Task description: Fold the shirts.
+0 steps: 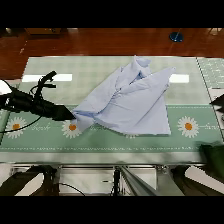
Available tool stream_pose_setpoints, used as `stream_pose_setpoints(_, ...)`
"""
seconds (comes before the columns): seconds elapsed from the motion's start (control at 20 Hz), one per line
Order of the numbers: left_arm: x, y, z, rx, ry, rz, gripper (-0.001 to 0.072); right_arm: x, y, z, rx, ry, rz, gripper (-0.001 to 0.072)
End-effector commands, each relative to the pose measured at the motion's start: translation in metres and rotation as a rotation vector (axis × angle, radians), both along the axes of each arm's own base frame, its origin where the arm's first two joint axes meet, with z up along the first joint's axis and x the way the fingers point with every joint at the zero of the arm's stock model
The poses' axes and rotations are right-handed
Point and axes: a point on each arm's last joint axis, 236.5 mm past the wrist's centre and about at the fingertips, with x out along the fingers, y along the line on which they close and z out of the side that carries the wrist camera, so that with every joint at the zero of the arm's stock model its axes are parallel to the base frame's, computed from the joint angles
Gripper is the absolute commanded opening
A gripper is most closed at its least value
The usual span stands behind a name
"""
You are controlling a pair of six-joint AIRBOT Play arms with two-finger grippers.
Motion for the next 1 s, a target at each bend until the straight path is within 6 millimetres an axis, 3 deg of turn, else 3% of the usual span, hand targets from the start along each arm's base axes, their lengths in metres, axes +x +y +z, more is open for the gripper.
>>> stream_pose_setpoints(0.0, 0.004, 0.003, -0.002, 0.01, -0.02, 0.006, 0.0018, -0.06, 0.051, -0.055, 0.109, 0.111, 0.024, 0.0529)
stream_pose_setpoints(0.15, 0.004, 0.003, -0.002, 0.01, -0.023, 0.003, 0.0018, -0.086, 0.086, -0.082, 0.193, 0.148, 0.045, 0.0529)
stream_pose_setpoints(0.25, 0.005, 0.003, -0.002, 0.01, -0.025, 0.001, 0.0018, -0.095, 0.094, -0.095, 0.205, 0.166, 0.047, 0.0524)
stream_pose_setpoints(0.55, 0.004, 0.003, -0.002, 0.01, -0.025, 0.001, 0.0018, -0.069, 0.103, -0.105, 0.242, 0.049, -0.043, 0.0521)
stream_pose_setpoints(0.95, 0.004, 0.003, -0.002, 0.009, -0.024, 0.001, 0.0018, -0.074, 0.125, -0.116, 0.311, 0.035, -0.066, 0.0514)
